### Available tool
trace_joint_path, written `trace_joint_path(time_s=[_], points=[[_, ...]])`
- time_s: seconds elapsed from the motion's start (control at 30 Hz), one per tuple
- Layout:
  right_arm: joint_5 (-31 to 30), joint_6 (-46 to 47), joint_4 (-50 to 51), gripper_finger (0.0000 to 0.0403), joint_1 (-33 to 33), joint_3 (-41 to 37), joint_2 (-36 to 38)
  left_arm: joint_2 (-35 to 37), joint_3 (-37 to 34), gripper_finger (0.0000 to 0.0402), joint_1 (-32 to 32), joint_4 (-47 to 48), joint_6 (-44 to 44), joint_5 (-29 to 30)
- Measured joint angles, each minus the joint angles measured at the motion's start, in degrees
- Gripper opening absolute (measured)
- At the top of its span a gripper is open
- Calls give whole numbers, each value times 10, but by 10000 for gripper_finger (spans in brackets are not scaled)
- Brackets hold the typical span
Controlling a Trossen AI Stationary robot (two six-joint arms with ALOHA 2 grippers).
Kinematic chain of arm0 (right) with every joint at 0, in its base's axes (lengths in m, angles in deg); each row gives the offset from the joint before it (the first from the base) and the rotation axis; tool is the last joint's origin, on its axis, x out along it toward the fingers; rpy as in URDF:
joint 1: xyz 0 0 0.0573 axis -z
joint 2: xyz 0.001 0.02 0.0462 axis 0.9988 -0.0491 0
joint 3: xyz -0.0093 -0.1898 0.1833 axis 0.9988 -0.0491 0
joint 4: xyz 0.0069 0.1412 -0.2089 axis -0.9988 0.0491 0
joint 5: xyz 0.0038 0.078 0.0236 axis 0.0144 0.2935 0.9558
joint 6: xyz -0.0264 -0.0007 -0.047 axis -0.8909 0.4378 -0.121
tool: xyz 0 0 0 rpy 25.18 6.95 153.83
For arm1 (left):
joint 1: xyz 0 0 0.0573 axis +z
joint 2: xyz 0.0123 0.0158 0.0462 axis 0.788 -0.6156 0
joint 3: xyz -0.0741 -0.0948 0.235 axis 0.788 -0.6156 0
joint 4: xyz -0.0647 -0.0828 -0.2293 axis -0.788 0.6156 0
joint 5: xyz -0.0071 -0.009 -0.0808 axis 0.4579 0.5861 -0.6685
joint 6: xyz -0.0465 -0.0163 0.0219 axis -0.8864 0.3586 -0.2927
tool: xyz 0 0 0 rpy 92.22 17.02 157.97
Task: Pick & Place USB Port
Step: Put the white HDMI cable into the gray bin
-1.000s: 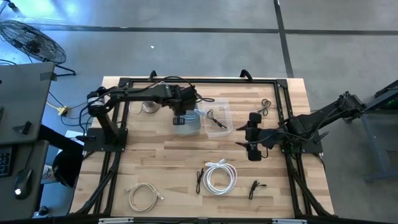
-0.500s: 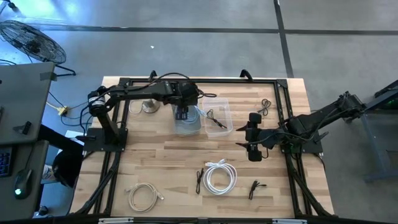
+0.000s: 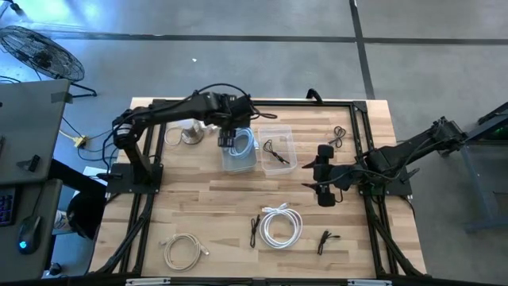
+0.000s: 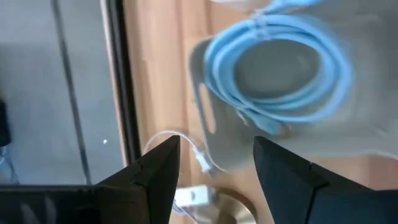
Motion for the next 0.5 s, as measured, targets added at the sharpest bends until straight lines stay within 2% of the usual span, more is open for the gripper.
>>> trace_joint_path(time_s=[0.27, 0.5], points=[[13, 0, 9, 252, 0, 0, 0, 0, 49, 198, -64, 105, 6, -70], [118, 59, 2, 252, 0, -25, -2, 1, 49, 198, -146, 129, -25, -73]])
